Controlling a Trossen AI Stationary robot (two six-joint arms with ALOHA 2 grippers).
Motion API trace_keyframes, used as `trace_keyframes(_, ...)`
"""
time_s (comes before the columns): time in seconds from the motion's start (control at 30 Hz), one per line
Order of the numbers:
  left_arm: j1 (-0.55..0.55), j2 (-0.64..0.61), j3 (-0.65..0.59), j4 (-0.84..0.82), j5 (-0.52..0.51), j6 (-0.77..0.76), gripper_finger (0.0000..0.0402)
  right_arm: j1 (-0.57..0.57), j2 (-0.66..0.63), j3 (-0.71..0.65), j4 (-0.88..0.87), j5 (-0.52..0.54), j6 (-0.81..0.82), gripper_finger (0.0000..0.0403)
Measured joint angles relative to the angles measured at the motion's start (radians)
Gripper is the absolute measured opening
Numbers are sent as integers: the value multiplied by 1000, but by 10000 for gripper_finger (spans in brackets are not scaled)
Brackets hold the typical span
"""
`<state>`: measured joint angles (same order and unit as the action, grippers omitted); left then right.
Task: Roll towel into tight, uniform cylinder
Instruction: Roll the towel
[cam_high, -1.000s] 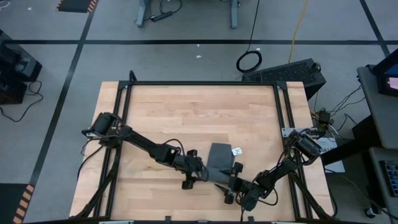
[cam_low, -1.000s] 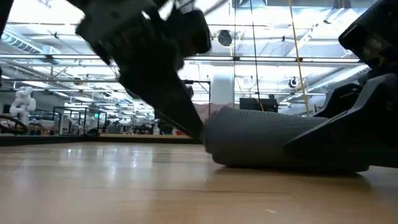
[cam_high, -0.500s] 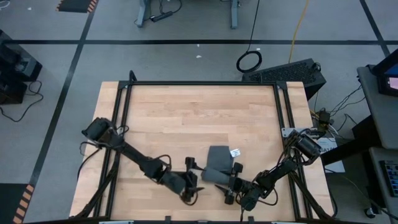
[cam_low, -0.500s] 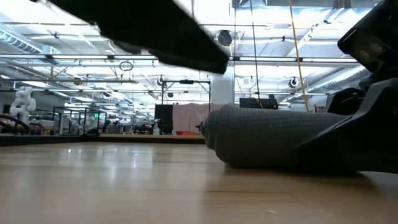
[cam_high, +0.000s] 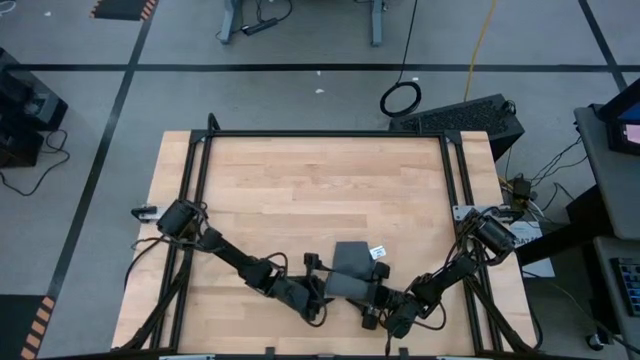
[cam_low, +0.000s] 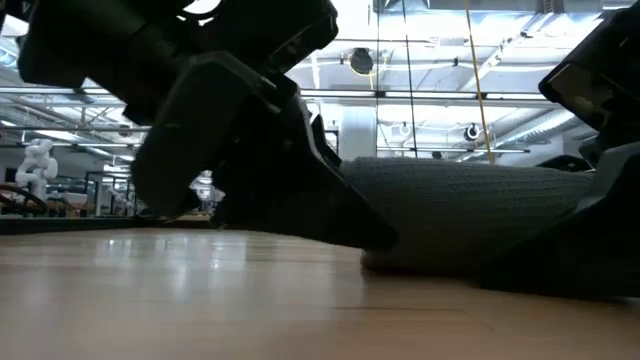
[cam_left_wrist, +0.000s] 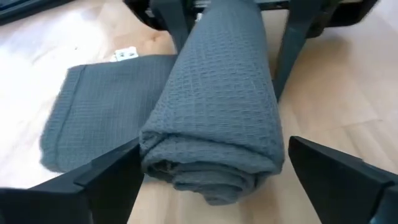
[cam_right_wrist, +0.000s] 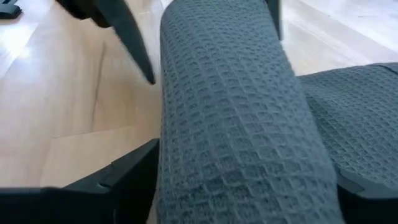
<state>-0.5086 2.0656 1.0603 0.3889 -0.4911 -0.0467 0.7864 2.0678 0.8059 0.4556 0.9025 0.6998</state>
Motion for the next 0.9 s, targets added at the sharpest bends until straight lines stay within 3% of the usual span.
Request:
trace_keyframes(0.33, -9, 0, 1, 92, -37, 1, 290, -1, 0, 0, -3, 4, -1, 297)
trace_keyframes(0.5, -9, 0, 1, 74, -29, 0, 171, -1, 0, 0, -2, 6, -4, 297)
trace_keyframes(0.67, 8, -1, 1, 35, 51, -28, 63, -1, -2, 0, -2, 13, -22, 297)
trace_keyframes(0.9, 42, -4, 1, -3, 166, -107, 61, 21, -82, -1, -46, 31, -192, 297)
